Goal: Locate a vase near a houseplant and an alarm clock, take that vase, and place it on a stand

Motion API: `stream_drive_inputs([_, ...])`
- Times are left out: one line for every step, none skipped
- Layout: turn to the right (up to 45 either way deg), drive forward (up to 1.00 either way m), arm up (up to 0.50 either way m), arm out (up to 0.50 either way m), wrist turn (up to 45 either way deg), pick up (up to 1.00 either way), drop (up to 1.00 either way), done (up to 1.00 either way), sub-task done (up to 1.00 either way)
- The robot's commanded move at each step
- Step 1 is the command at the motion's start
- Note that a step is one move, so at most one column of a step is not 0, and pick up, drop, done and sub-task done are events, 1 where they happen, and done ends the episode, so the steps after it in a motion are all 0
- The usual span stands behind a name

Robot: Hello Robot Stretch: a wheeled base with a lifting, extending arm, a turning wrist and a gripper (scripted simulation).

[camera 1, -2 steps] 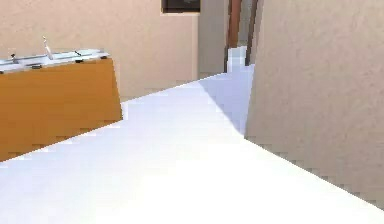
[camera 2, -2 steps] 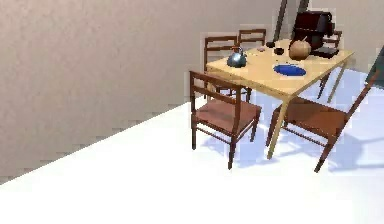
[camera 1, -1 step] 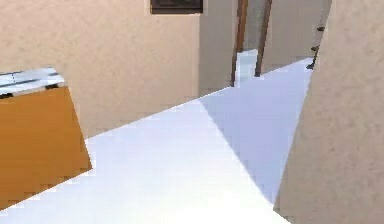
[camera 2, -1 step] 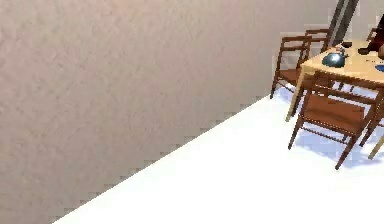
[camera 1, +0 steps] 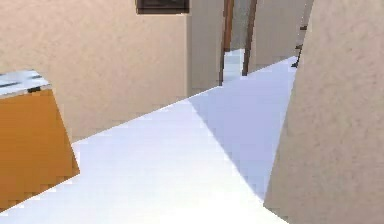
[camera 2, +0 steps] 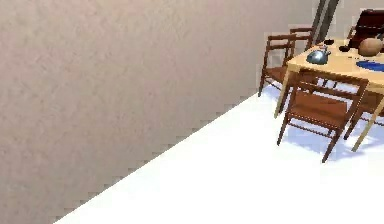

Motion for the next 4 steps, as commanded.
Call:
stream_drive_inputs([0.0,0.9,0.0,0.0,0.0,0.0,0.0,0.0,0.0])
stream_drive_inputs([0.0,0.45,0.0,0.0,0.0,0.0,0.0,0.0,0.0])
stream_drive_inputs([24.0,0.0,0.0,0.0,0.0,0.0,0.0,0.0,0.0])
stream_drive_inputs([0.0,1.0,0.0,0.0,0.0,0.0,0.0,0.0,0.0])
